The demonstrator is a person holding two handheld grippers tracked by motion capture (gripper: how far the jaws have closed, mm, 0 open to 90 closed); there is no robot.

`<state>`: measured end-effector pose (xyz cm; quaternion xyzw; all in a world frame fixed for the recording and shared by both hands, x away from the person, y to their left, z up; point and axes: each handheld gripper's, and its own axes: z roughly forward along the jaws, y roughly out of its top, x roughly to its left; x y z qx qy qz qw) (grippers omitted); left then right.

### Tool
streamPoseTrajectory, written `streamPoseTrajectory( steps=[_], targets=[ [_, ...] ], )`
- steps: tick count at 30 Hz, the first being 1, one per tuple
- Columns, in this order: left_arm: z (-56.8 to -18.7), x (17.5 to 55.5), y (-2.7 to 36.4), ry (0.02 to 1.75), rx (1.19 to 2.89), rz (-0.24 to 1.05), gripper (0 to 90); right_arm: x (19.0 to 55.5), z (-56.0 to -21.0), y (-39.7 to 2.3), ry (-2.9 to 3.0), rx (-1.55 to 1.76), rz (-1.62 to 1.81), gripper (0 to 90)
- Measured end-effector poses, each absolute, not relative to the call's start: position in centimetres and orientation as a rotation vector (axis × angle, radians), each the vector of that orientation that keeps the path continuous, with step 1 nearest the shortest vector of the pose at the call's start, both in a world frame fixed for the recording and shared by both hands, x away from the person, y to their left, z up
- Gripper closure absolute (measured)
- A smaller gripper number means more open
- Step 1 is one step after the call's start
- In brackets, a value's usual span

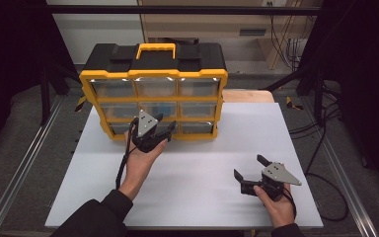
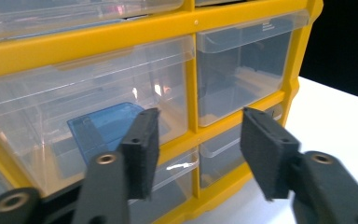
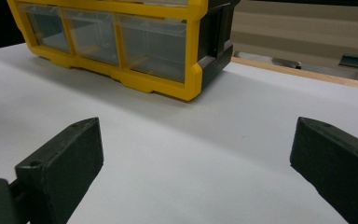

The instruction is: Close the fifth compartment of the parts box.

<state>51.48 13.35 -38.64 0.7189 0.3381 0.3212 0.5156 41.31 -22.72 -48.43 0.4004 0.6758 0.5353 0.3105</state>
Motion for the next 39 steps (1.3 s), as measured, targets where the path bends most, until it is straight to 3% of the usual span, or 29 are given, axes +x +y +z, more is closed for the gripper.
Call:
streamPoseTrajectory(
  steps=[13,17,39],
  targets=[
    [-38.7,50.9,12.1,0.705,1.754,0.653,11.5,41.4,-48.5,-22.7,1.795,1.054,1.418,2.6],
    [-38.1,50.6,11.7,0.682,1.756,0.627,5.2,41.5,-48.5,-22.6,1.799,1.048,1.413,2.7],
    [-35.6,48.8,11.8,0.609,1.752,0.55,1.6,41.3,-48.3,-22.8,1.784,1.058,1.421,2.5]
  ],
)
